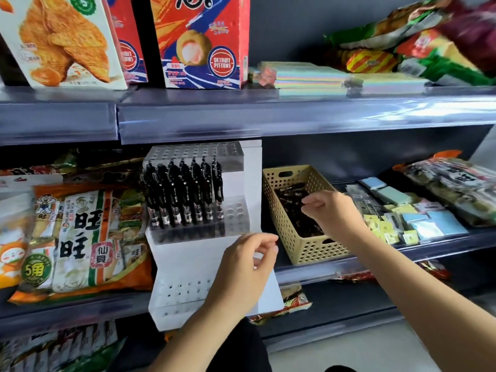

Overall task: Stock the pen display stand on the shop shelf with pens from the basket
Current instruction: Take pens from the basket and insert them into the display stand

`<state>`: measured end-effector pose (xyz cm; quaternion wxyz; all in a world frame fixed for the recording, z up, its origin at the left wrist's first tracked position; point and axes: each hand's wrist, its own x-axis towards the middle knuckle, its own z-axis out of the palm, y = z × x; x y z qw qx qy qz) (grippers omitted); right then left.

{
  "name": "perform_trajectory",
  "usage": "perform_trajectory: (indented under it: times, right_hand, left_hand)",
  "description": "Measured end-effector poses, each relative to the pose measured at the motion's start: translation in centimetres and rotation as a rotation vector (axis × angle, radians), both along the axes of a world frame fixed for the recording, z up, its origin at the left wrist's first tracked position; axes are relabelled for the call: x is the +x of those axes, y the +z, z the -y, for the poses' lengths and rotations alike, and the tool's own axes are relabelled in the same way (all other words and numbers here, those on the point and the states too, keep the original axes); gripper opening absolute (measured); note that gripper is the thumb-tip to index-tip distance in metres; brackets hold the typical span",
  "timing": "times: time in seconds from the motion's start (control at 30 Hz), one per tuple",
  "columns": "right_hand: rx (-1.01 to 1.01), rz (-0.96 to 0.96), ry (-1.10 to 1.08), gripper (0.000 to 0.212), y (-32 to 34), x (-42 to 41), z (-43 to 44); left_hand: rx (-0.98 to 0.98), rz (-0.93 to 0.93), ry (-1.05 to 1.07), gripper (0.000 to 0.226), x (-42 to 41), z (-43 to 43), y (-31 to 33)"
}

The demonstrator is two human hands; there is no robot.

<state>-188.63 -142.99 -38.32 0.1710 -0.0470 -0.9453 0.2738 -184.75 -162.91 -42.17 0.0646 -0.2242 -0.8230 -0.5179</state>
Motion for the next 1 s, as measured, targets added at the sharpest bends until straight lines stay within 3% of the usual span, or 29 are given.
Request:
perform_trajectory:
  times: [0.17,0.3,0.47,0.57,0.63,0.83,1.0]
  right_hand:
    - [-0.007,0.066,-0.08,0.025,-2.0,1.1,-5.1]
    - [-0.012,0.071,-0.136,0.027,-2.5,1.0,-7.4]
    - [0.046,0.064,-0.242,0.041,-3.1,-0.1,-9.0]
    - [0.072,0.248,-0.297,0.047,-4.0,-0.9,-9.6]
    - [-0.033,0.359,-0.284,0.039,-4.9,-1.6,-10.0]
    - [-0.307,0.324,-0.316,0.02,-6.3,-2.7,-10.8]
    - [-0.241,0.23,-0.286,0.023,-4.4,-2.4,-11.1]
  left_hand:
    - [-0.066,0.211,-0.063,0.04,-2.0,-4.8,-0.4]
    - [-0.178,0.4,0.016,0.058,-4.4,-7.4,-0.3]
    - [-0.141,0.641,0.126,0.058,-8.8,-9.9,-1.3]
    - [-0.04,0.789,0.12,0.047,-10.5,-11.0,-2.5]
    - [-0.005,0.864,0.106,0.037,-11.2,-11.5,-3.1]
    - [-0.009,0.869,0.082,0.036,-11.7,-11.7,-3.0]
    - [0.033,0.862,0.088,0.027,-10.6,-11.1,-1.7]
